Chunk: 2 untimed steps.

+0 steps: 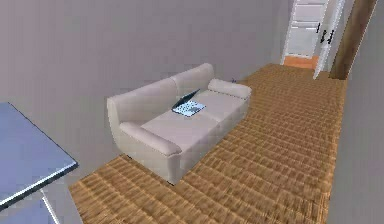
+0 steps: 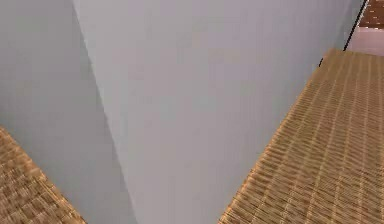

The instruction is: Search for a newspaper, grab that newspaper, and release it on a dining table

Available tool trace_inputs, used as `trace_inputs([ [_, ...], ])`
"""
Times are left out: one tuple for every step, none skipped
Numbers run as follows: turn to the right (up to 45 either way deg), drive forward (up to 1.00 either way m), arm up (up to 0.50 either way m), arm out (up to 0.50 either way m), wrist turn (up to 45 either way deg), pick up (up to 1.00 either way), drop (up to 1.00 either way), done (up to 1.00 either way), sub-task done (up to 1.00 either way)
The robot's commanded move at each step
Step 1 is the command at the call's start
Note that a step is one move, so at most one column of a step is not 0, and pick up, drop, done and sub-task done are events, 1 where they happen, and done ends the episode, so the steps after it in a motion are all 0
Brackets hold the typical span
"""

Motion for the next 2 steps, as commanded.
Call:
trace_inputs([
  [15.0,0.00,0.00,0.00,0.0,0.00,0.00,0.00,0.00],
  [0.0,0.10,0.00,0.00,0.0,0.00,0.00,0.00,0.00],
])
